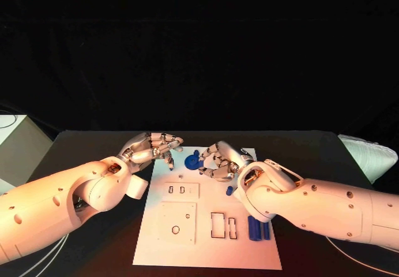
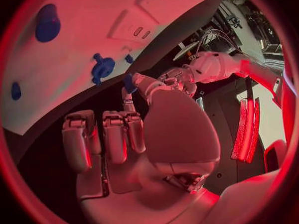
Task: Assemble the parts on the task board
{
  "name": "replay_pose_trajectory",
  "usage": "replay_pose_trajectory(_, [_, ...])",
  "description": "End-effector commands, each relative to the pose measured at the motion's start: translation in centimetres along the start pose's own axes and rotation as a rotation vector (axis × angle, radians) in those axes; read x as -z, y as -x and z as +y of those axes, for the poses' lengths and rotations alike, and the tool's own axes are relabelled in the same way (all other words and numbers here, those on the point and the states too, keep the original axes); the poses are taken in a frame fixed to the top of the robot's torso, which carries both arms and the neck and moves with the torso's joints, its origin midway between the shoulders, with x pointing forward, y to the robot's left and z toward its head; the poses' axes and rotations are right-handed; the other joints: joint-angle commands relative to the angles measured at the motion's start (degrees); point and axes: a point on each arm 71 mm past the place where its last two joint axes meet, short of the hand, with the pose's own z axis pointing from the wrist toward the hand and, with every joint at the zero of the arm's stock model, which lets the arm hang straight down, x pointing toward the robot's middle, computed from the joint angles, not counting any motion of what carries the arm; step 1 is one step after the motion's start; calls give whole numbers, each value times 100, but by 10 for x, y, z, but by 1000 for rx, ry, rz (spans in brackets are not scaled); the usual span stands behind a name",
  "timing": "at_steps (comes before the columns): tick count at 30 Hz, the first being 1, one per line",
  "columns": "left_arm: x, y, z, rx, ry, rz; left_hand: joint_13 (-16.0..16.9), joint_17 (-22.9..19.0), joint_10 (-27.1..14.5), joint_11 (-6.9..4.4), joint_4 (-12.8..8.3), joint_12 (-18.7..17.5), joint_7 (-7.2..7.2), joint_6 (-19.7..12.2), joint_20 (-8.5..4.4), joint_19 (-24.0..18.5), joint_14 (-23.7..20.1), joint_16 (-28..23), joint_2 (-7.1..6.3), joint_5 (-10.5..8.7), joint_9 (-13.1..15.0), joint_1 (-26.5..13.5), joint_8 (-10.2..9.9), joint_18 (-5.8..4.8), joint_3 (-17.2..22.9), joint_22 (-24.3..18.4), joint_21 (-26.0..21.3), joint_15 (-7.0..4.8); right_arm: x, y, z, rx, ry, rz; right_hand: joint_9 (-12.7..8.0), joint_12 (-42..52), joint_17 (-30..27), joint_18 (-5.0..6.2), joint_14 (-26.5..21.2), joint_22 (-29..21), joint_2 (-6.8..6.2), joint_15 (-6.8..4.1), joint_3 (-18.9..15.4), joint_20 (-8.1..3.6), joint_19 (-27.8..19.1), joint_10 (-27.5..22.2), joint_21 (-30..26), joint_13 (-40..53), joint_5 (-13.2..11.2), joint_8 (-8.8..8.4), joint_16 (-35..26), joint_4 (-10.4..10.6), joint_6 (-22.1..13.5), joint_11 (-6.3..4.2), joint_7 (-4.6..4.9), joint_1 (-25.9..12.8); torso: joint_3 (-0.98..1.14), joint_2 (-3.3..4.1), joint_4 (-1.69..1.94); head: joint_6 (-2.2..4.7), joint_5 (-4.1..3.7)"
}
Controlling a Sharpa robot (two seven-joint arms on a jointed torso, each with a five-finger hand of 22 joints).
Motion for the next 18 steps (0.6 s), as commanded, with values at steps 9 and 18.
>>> replay_pose_trajectory(9, [0,-2,-1,3,-5,13,5,-5,-21,-1,-8,33,13,-35,0,-34,-40,27,22,20,5,-21,35,39,39,8,30,13,8,-40,23,92,15,18,225,-18,1505,-31,598,1494,-5,-29,18,-40,602,359,10,1270,53,246,24,13,-25,-20,-11,-67,-13,1,0,-61,36])
replay_pose_trajectory(18, [0,-2,-1,4,-5,14,5,-5,-21,-1,-8,33,13,-35,0,-34,-40,27,22,20,5,-21,35,39,39,8,30,13,10,-59,30,106,33,28,229,-10,1505,-31,598,1492,-24,-29,18,-40,601,367,8,1277,69,257,24,14,-28,-21,-13,-91,-11,5,7,-124,55])
